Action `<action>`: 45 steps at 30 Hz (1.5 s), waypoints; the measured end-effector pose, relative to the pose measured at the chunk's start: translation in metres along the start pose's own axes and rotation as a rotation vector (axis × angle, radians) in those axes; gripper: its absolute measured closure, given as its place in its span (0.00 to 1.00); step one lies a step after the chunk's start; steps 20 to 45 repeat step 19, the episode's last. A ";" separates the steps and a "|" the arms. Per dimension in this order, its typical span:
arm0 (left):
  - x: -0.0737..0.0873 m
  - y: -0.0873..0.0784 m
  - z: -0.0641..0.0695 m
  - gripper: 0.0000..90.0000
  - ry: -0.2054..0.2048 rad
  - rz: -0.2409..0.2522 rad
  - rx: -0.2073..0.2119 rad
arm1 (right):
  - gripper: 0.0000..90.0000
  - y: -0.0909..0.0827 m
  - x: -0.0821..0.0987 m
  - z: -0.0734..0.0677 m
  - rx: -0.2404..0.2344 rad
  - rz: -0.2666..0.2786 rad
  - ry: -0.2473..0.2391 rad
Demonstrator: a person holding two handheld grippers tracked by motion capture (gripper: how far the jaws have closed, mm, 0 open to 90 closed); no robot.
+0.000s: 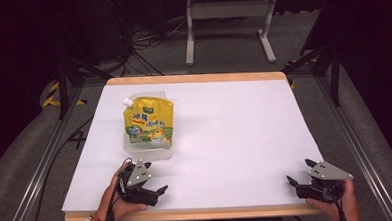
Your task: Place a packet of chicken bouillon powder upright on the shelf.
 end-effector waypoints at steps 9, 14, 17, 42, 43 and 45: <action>-0.001 0.001 -0.001 0.10 0.005 -0.003 -0.001 | 0.20 0.000 0.001 0.000 0.004 0.002 -0.005; -0.003 0.003 -0.001 0.10 0.005 0.000 0.011 | 0.19 0.000 0.003 0.001 0.009 -0.002 -0.006; -0.003 0.005 0.000 0.10 0.006 0.002 0.019 | 0.19 -0.002 0.003 0.001 0.015 0.002 0.001; -0.003 0.005 -0.001 0.10 0.001 0.001 0.018 | 0.19 -0.002 0.002 0.002 0.020 0.003 0.008; -0.003 0.005 -0.001 0.10 0.001 0.001 0.018 | 0.19 -0.002 0.002 0.002 0.020 0.003 0.008; -0.003 0.005 -0.001 0.10 0.001 0.001 0.018 | 0.19 -0.002 0.002 0.002 0.020 0.003 0.008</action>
Point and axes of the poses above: each handheld gripper's, and its own axes: y roughly forward along the jaws, x roughly out of its underside, z roughly to its right, the point moved 7 cm from there along y, roughly forward along the jaws, and after that the axes turned 3 degrees about z, right-handed, at the moved point
